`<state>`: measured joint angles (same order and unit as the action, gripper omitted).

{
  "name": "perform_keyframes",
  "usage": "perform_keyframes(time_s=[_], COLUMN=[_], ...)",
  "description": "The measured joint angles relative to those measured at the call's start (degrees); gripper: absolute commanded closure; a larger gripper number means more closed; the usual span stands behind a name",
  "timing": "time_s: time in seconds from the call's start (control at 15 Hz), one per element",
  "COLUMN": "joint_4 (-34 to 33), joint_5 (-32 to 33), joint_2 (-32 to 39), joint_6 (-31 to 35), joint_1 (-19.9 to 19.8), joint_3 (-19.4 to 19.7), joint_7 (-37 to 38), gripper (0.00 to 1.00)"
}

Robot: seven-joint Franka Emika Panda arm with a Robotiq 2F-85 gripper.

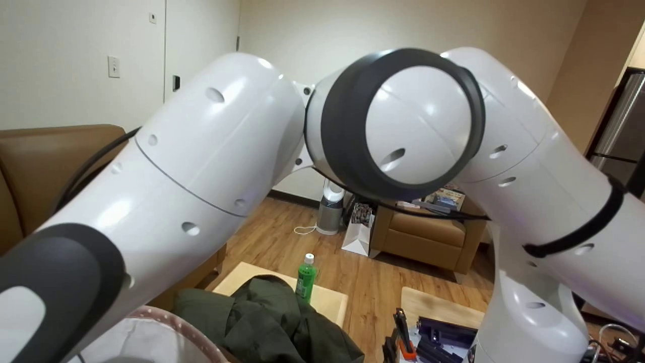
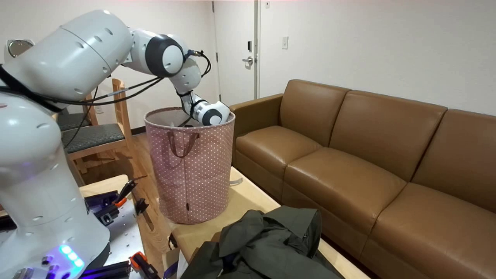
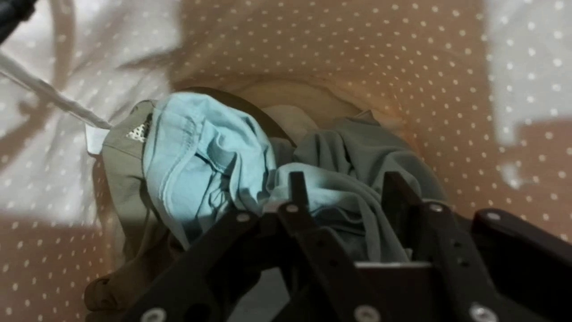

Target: Remove the blue cloth from the laundry basket

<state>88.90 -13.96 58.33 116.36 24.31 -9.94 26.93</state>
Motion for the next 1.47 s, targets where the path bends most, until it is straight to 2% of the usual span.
perform_keyframes(time_s=[0.2, 0.33, 0.4, 0.53, 1.07, 1.47], joint_4=[0.00, -0.04, -0.14, -0.43, -1.27, -4.82], joint_5=[0.00, 0.00, 0.00, 0.00, 0.04, 0.04], joint_2=[0.00, 0.11, 0.26, 0.54, 1.63, 7.13], joint_6=[0.00, 0.00, -0.07, -0.07, -0.08, -0.07], joint_1=[0.00, 0.00, -0.03, -0.15, 0.00, -0.12], joint_3=[0.21, 0.48, 0.62, 0.65, 1.70, 3.50], joint_7=[0.04, 0.05, 0.05, 0.05, 1.48, 3.23], gripper=[0.05, 0.00, 0.12, 0.00, 0.00, 0.00])
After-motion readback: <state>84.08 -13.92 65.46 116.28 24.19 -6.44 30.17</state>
